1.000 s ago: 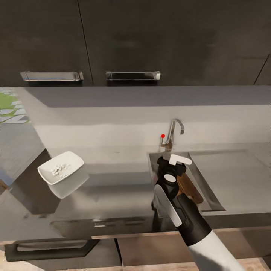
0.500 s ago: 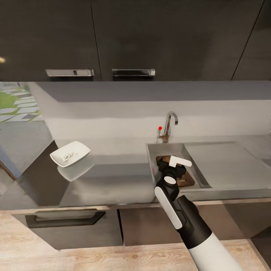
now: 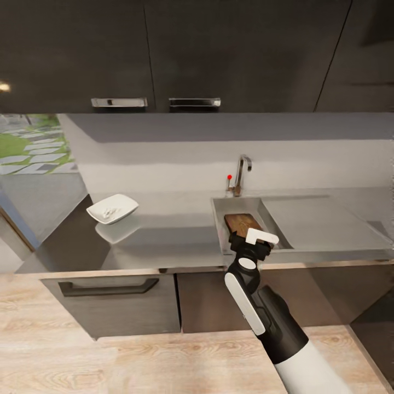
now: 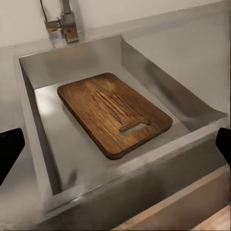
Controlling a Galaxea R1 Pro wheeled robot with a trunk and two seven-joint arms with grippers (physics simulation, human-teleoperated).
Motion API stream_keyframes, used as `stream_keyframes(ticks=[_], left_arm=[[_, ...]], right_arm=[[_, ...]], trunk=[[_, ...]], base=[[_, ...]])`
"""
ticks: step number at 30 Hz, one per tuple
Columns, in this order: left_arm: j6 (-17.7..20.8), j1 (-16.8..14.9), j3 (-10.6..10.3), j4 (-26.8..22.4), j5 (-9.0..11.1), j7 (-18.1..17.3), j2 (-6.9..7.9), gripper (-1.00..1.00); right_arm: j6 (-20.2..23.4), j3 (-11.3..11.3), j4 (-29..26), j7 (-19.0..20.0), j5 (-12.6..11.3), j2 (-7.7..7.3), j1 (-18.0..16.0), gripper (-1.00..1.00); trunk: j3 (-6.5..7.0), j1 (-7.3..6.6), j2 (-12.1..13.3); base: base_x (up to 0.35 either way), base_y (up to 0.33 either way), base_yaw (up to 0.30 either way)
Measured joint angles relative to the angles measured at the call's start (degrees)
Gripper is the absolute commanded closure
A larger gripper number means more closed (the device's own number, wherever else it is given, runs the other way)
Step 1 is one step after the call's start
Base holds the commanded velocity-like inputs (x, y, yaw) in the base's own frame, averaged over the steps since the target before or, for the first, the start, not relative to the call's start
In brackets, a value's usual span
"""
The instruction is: In the kitchen, take the Vidalia onion out of the sink, dice it on the chopping board with the paring knife, put the diced onion into the bowl on the countertop, then place both the paring knife and the chopping board into the sink.
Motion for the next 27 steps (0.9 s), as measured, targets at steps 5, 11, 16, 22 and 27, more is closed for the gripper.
stream_keyframes(ticks=[5, 11, 16, 22, 27], left_arm=[[0.0, 0.0, 0.0, 0.0, 0.0, 0.0, 0.00, -1.00], [0.0, 0.0, 0.0, 0.0, 0.0, 0.0, 0.00, -1.00], [0.0, 0.0, 0.0, -0.1, 0.0, 0.0, 0.00, -1.00], [0.0, 0.0, 0.0, 0.0, 0.0, 0.0, 0.00, -1.00], [0.0, 0.0, 0.0, -0.1, 0.0, 0.0, 0.00, -1.00]], right_arm=[[0.0, 0.0, 0.0, 0.0, 0.0, 0.00, 0.5, -1.00], [0.0, 0.0, 0.0, 0.0, 0.0, -0.11, 1.7, -1.00], [-0.4, 3.7, 0.0, 0.1, -0.1, -2.52, 3.5, -1.00], [-2.9, 5.6, 0.0, 0.1, -0.2, -3.78, 5.3, -1.00], [-3.7, 7.2, 0.7, 0.7, -0.3, -4.74, 8.0, -1.00]], trunk=[[0.00, 0.00, 0.0], [0.00, 0.00, 0.0], [0.00, 0.00, 0.0], [0.00, 0.00, 0.0], [-0.01, -0.03, 0.0]], base=[[-0.340, 0.000, 0.000], [-0.340, 0.000, 0.000], [-0.340, 0.000, 0.000], [-0.338, 0.000, 0.000], [-0.110, 0.000, 0.000]])
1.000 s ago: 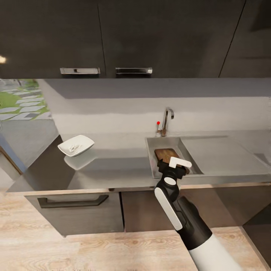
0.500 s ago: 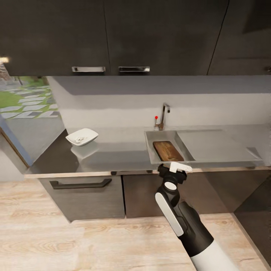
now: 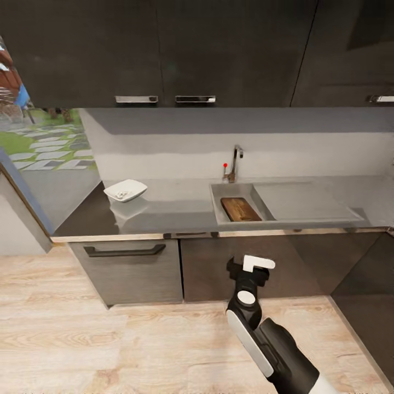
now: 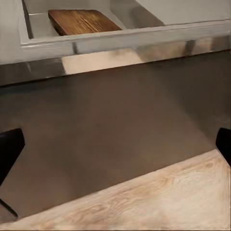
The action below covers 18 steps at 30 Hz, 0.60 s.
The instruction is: In the kitchen, take the Vidalia onion out of the sink, dice it on the chopping board with the paring knife, put the diced onion into the bowl on the countertop, then place both the paring knife and the chopping board into the sink.
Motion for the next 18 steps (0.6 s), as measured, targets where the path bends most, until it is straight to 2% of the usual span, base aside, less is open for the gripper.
stream_keyframes(ticks=[3, 4, 8, 10, 14, 18], left_arm=[[0.0, 0.0, 0.0, 0.0, 0.0, 0.0, 0.00, -1.00], [0.0, 0.0, 0.0, 0.0, 0.0, 0.0, 0.00, -1.00], [0.0, 0.0, 0.0, 0.0, 0.0, 0.0, 0.00, -1.00], [0.0, 0.0, 0.0, 0.0, 0.0, 0.0, 0.00, -1.00], [0.1, 0.0, 0.0, 0.4, 0.0, 0.2, 0.00, -1.00], [0.1, 0.1, 0.0, 1.4, 0.0, 0.6, 0.08, -1.00]], right_arm=[[-3.9, 1.0, 5.0, 4.4, -0.7, -0.74, 2.8, -1.00], [-7.7, 1.4, 10.2, 7.5, -0.9, -0.81, 3.3, -1.00], [-17.6, 2.1, 25.3, 14.8, -1.0, -0.37, 3.7, -1.00], [-21.6, 2.6, 33.4, 18.7, -0.7, 0.62, 3.8, -1.00], [-30.7, 2.6, 51.8, 27.6, -0.7, 3.52, 3.9, -1.00], [-36.5, 2.6, 65.7, 32.8, -0.7, 5.68, 3.9, -1.00]], trunk=[[0.00, 0.00, 0.0], [-0.01, 0.00, 0.0], [0.00, 0.00, 0.0], [0.00, 0.00, 0.0], [-0.01, 0.00, 0.0], [-0.01, 0.00, 0.0]], base=[[-0.010, 0.000, 0.000], [-0.003, 0.000, 0.000], [-0.001, 0.000, 0.000], [0.000, 0.000, 0.000], [0.000, 0.000, 0.000], [0.000, 0.000, 0.000]])
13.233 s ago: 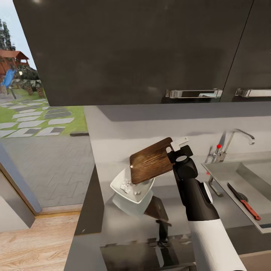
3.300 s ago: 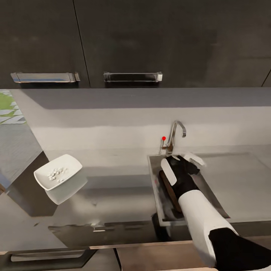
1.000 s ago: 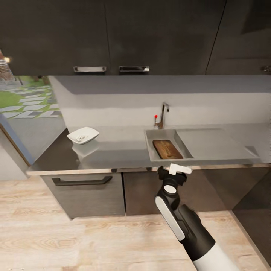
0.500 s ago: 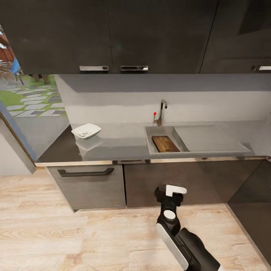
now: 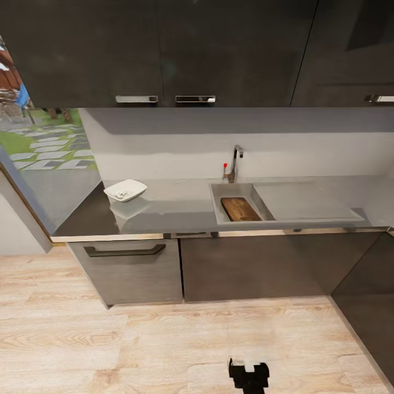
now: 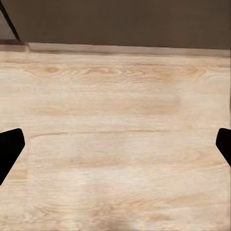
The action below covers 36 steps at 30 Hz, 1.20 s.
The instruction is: In the kitchen, take the Vidalia onion out of the sink, dice it on the chopping board with the paring knife, put the diced onion into the bowl on the countertop, then place both the paring knife and the chopping board into the sink.
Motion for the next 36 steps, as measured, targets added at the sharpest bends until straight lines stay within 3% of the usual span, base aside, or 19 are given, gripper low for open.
stream_keyframes(ticks=[5, 11, 23, 26, 36], left_arm=[[0.0, 0.0, 0.0, 0.3, 0.0, 0.4, 0.25, -1.00], [0.0, 0.0, 0.1, 0.4, 0.0, 0.4, 0.73, -1.00], [0.0, 0.0, 0.0, 3.1, 0.1, 0.3, 0.67, -1.00], [-0.1, 0.0, 0.0, 5.0, 0.1, 0.3, 0.75, -1.00], [-0.1, 0.0, -0.1, 13.0, 0.1, 0.3, 2.03, -1.00]], right_arm=[[-2.1, -0.1, 10.6, 4.3, 0.1, 1.01, 0.1, -1.00], [-2.0, -0.2, 12.8, 11.0, 0.1, 0.56, 3.8, -1.00], [-1.5, -0.1, 12.7, 11.5, 0.3, 0.54, 4.4, -1.00], [-1.6, -0.1, 12.7, 11.5, 0.4, -0.11, 4.4, -1.00], [-1.6, -0.1, 12.7, 11.5, 0.4, -0.27, 4.5, -1.00]], trunk=[[0.00, 0.00, 0.0], [0.00, 0.00, 0.0], [0.00, 0.00, 0.0], [0.00, 0.00, 0.0], [0.00, 0.00, 0.0]], base=[[0.000, 0.000, 0.000], [0.000, 0.000, 0.000], [0.000, 0.000, 0.000], [0.000, 0.000, 0.000], [0.000, 0.000, 0.000]])
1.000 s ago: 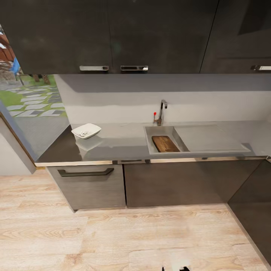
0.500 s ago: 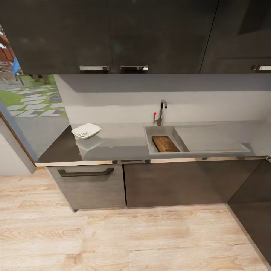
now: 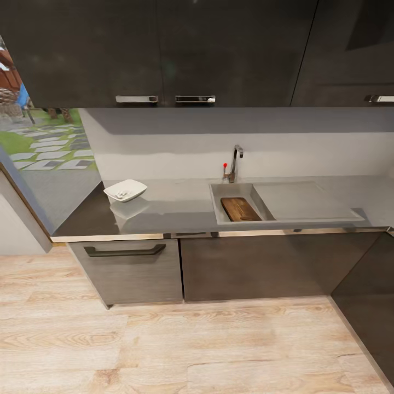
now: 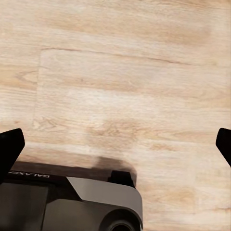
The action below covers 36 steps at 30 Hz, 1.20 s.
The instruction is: In the kitchen, take the Vidalia onion out of the sink, dice it on the chopping board with the paring knife, put the diced onion into the bowl on the countertop, then place both the paring knife and the chopping board into the sink.
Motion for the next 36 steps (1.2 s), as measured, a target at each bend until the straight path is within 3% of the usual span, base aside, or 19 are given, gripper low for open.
stream_keyframes(ticks=[36], left_arm=[[0.0, 0.0, 0.0, 0.8, 0.0, 0.0, 0.03, -1.00]], right_arm=[[0.0, -0.1, 0.0, 0.0, 0.0, 0.00, 0.0, -1.00]], trunk=[[0.00, 0.00, 0.0]], base=[[0.000, 0.000, 0.000]])
